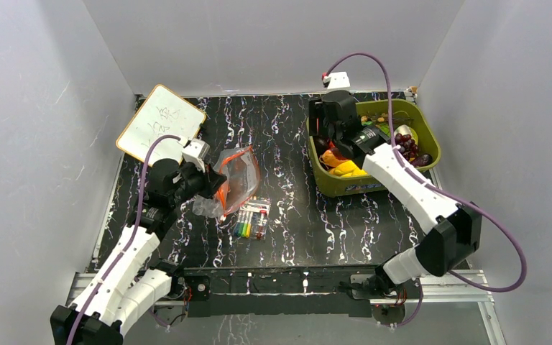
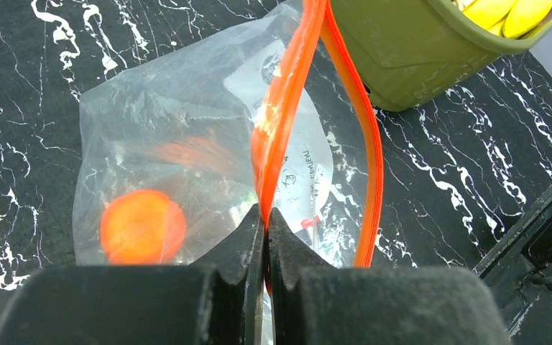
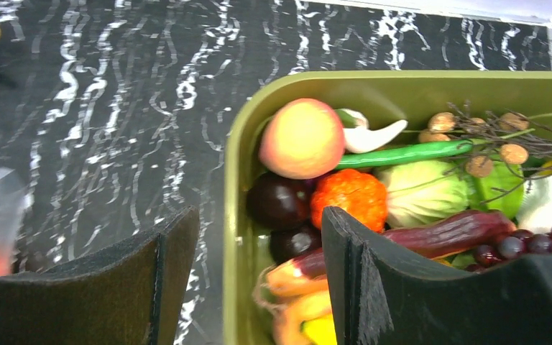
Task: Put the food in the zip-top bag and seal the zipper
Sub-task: Pick up the fake fruit from the bin.
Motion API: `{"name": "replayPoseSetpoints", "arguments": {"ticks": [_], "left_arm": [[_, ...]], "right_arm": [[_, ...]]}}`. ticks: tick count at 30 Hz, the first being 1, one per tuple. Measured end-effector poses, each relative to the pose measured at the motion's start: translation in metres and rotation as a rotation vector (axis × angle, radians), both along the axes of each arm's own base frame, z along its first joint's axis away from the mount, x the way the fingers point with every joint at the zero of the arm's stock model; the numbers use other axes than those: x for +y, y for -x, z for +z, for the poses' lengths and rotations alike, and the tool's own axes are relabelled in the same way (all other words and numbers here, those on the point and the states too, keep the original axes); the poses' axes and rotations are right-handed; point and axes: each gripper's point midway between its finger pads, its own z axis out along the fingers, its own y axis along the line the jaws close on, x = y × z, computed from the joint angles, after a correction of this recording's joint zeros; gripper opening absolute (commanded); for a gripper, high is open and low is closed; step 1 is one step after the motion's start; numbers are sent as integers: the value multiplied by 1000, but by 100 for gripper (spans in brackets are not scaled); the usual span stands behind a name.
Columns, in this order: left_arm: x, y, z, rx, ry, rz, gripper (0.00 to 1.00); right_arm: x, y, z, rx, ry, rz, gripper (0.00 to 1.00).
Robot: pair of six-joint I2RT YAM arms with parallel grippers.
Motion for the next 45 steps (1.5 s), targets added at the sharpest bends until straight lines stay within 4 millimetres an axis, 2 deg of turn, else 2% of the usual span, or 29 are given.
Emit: {"name": "replayPoseSetpoints", "arguments": {"ticks": [6,13,17,21,28,38,45], "left_arm": [[2,6,0,-14,-2,-6,0],[-1,10,3,-30,-5,-22,0],[-1,11,4,-34,-5,-24,0],[-1,11,4,-40,-8,-27,0],[-1,12,5,-43,-7,-29,0],[0,13,4,-44,-7,-29,0],[0,13,5,-49,-6,-29,0]], "right_arm": [[-30,-33,-30,67,36,-91,62],[-36,-63,-54,105,25,-108,68],[-40,-74,-65,136,1,-112,77],[-47,-80,-74,154,-9,-127,84],[-46,-83,-85,179,-23,-118,89],[-42,-97,-91,152,-87,-110,89],[-42,-105,-126,213,-82,-108,83]]}}
